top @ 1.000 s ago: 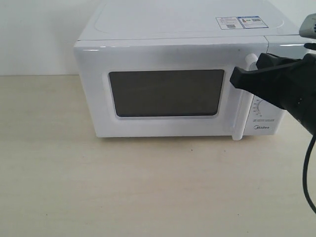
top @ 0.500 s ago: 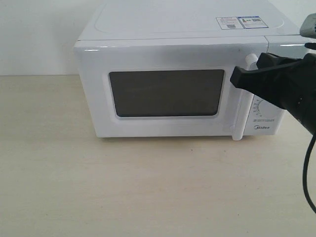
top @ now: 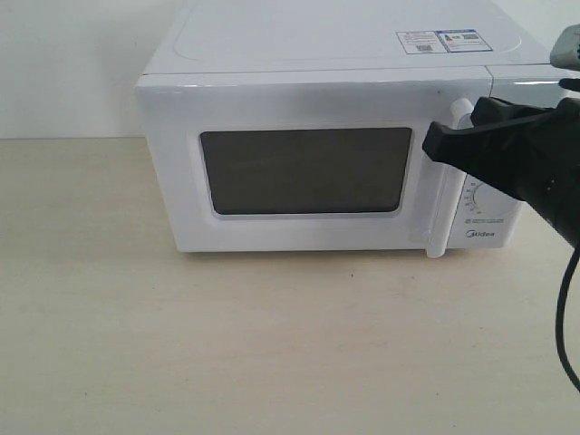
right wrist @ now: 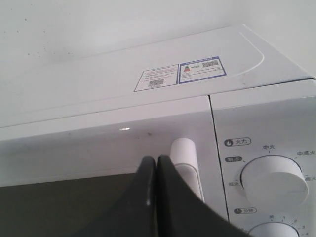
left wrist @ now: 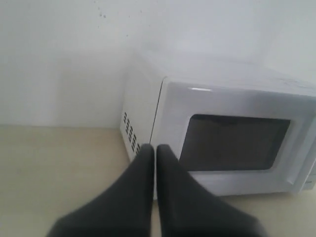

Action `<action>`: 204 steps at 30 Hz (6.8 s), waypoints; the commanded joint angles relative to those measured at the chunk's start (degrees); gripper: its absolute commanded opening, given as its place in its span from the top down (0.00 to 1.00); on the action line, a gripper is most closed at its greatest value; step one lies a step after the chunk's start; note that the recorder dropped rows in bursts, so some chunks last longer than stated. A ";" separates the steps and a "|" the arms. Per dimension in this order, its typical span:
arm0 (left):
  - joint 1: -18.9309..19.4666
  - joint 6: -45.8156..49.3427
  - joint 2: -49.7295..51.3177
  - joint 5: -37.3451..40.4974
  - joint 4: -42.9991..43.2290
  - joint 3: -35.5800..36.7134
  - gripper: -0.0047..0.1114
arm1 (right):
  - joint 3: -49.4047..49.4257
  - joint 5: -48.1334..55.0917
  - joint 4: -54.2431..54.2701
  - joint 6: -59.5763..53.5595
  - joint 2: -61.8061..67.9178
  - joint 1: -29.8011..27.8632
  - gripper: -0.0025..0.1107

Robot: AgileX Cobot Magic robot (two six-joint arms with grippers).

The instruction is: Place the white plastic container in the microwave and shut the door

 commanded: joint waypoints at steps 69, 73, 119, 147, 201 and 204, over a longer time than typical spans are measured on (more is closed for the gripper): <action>2.92 1.28 -0.52 2.23 10.60 10.46 0.93 | 0.43 16.64 2.33 -26.27 -16.88 -0.71 0.98; 2.92 1.28 -0.52 2.23 10.60 10.46 0.93 | 0.43 29.89 2.93 -39.41 -25.10 -1.61 0.98; 2.92 1.40 -0.52 2.23 10.60 10.46 0.93 | 25.65 43.45 3.04 -28.52 -70.72 -25.49 0.98; 2.92 1.40 -0.52 2.23 10.60 10.46 0.93 | 25.65 64.46 -45.51 20.03 -70.72 -25.49 0.98; 2.92 1.40 -0.52 2.23 10.60 10.46 0.93 | 25.65 65.68 -44.90 21.93 -70.72 -31.65 0.98; 2.92 1.40 -0.52 2.23 10.60 10.46 0.93 | 25.65 65.68 -44.90 21.93 -70.72 -31.65 0.98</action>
